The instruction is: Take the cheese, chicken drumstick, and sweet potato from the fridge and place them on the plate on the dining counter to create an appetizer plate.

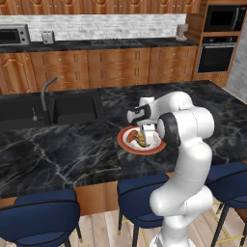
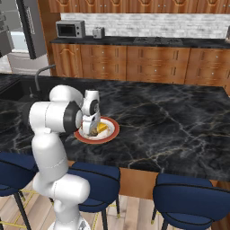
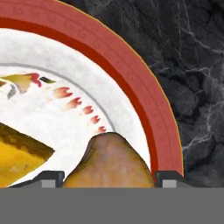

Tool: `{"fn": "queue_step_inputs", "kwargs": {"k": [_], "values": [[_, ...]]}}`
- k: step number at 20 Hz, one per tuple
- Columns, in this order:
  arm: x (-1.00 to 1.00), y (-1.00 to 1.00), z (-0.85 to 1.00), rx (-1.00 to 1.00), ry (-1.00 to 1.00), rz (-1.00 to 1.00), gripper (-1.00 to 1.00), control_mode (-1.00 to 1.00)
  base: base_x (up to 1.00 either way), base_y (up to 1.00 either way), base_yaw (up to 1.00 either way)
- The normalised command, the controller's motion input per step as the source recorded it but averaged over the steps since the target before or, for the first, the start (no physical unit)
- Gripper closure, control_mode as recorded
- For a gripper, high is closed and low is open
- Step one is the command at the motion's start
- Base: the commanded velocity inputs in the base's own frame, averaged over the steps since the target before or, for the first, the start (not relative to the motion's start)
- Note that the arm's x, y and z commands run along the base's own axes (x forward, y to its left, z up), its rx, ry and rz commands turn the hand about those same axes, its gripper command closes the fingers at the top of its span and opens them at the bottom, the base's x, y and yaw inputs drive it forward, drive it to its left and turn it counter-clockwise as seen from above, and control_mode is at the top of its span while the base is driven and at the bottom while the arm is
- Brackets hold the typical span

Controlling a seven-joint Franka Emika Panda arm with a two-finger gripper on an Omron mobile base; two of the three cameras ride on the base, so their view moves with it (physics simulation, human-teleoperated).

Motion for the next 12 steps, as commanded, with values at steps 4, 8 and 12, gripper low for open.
{"fn": "queue_step_inputs", "kwargs": {"k": [4,8,12], "values": [[0.2,0.0,-0.22,0.0,0.0,-0.1,-1.0,-1.0,0.0,0.0,0.0],[0.13,0.0,-0.01,0.0,-0.04,-0.12,-1.0,-1.0,0.0,0.0,0.0],[-0.79,-0.15,0.4,0.0,-0.06,-0.16,-1.0,-1.0,0.0,0.0,0.0]]}}
